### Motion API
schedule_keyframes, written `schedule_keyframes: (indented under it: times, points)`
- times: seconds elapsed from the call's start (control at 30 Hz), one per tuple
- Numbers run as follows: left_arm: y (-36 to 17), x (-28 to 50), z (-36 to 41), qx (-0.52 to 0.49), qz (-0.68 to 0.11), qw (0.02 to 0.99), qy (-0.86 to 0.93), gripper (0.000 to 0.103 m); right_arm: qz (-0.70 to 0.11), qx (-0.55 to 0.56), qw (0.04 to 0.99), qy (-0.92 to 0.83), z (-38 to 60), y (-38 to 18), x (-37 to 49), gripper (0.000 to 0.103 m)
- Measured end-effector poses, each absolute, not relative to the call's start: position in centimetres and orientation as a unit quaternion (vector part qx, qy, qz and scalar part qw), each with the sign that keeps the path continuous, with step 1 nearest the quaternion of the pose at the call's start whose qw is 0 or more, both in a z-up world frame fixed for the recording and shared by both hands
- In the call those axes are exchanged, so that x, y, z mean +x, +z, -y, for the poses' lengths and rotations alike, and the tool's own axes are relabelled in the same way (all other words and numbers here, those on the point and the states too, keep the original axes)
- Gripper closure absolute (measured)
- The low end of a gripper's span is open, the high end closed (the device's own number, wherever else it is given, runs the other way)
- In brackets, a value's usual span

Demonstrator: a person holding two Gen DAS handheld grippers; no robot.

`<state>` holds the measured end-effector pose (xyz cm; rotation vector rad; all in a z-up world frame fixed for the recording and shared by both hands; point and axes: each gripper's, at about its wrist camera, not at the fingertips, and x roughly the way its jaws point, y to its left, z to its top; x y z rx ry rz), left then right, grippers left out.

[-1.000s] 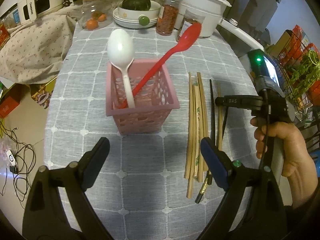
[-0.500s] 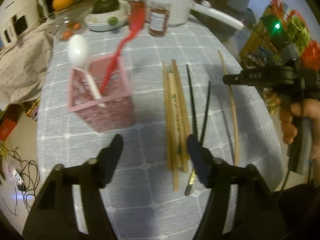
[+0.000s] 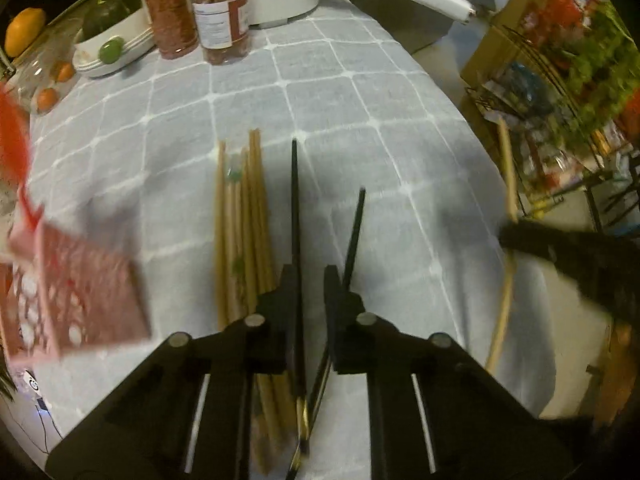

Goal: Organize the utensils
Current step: 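Grasp a black chopstick with the left tool while the right tool lifts its wooden chopstick, then carry the black chopstick into the pink basket and open the left tool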

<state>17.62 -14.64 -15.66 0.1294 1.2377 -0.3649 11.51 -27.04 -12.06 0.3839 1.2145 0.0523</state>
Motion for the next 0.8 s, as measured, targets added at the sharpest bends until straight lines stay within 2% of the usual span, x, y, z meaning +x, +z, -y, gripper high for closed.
schedule_keyframes:
  times: [0.43, 0.5, 0.8]
  points:
    - [-19.2, 22.0, 16.9, 0.08, -0.609, 0.778, -0.135, 0.091, -0.571, 0.184, 0.8, 0.029, 27.5, -12.3, 11.3, 0.097]
    - [-19.2, 22.0, 17.0, 0.082, -0.61, 0.777, -0.135, 0.095, -0.571, 0.184, 0.8, 0.028, 27.4, -12.2, 11.3, 0.097]
    - [-14.6, 18.6, 15.3, 0.071, -0.56, 0.809, -0.165, 0.097, -0.547, 0.18, 0.817, 0.027, 26.3, -10.0, 10.8, 0.096]
